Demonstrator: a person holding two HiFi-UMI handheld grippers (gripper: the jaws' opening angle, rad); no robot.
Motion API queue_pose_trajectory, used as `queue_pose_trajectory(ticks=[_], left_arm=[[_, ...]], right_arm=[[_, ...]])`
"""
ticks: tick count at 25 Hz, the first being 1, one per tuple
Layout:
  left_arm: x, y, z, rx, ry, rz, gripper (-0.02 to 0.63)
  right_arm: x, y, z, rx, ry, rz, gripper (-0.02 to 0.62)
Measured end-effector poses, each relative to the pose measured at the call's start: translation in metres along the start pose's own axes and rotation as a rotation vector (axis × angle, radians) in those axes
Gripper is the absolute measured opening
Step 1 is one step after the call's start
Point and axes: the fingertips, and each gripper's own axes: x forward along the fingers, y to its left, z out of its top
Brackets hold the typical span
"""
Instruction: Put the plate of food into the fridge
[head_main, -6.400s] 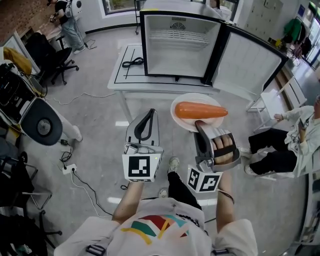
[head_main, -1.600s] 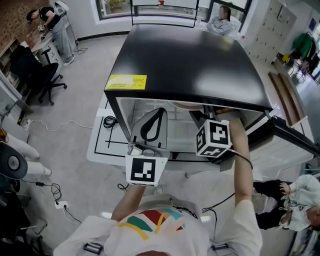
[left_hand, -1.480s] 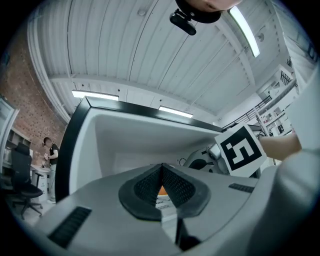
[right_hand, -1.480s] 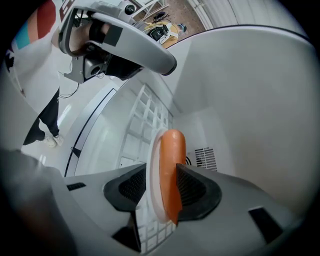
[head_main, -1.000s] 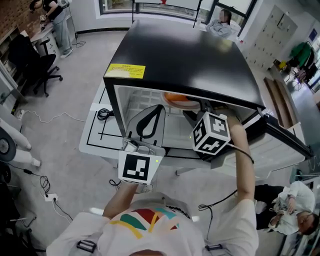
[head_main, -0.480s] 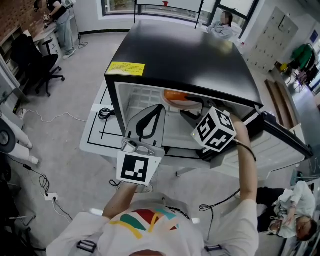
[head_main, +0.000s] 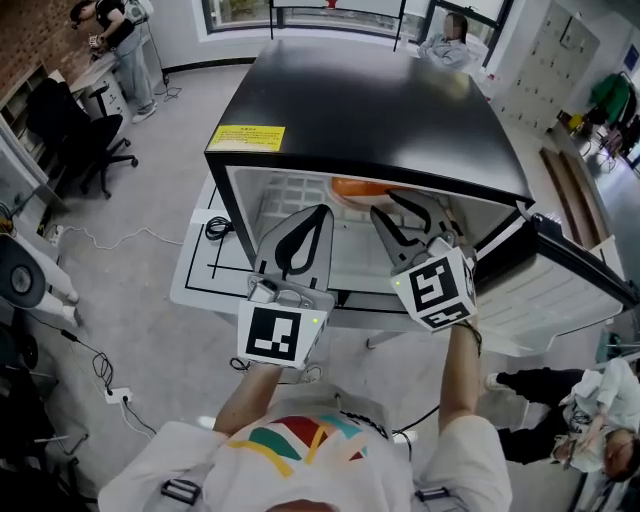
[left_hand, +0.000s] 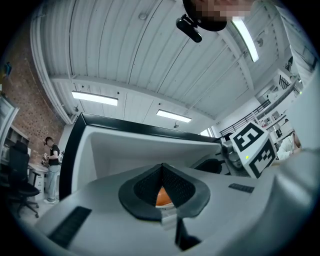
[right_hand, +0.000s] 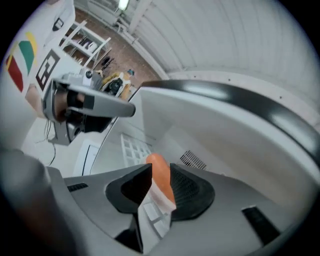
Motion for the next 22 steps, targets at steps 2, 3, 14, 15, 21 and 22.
queue_pose_trajectory(ticks=[2,3,14,15,21,22], left_arm=[[0.001,-0.001,0.000,0.000,0.004,-0.004,0.006],[0.002,-0.002,0.001,0.002,0.004,-0.007,0.006],[-0.010,-0.003,-0.001,-0.013,0.019,0.004,0.006],[-0.011,-0.004,-0.003,-0.012,0.026,0.005,0.006],[-0.020,-0.008,-0.017,-0.007,0.063,0.009,0.006],[-0.020,-0.008,-0.017,-0.004,0.063,0.008,0.006]], right_arm=[[-0.015,-0.018,0.012,0.137,-0.090,-0.123,0.038],[-0.023,-0.029,0.014,0.208,-0.121,-0.200,0.002],[-0.104,-0.019,0.017,0.558,-0.324,-0.533,0.002],[-0.106,-0.012,0.018,0.525,-0.310,-0.542,0.002],[-0.105,0.017,0.014,0.454,-0.251,-0.526,0.000],[-0.106,0.017,0.014,0.467,-0.252,-0.532,0.000]])
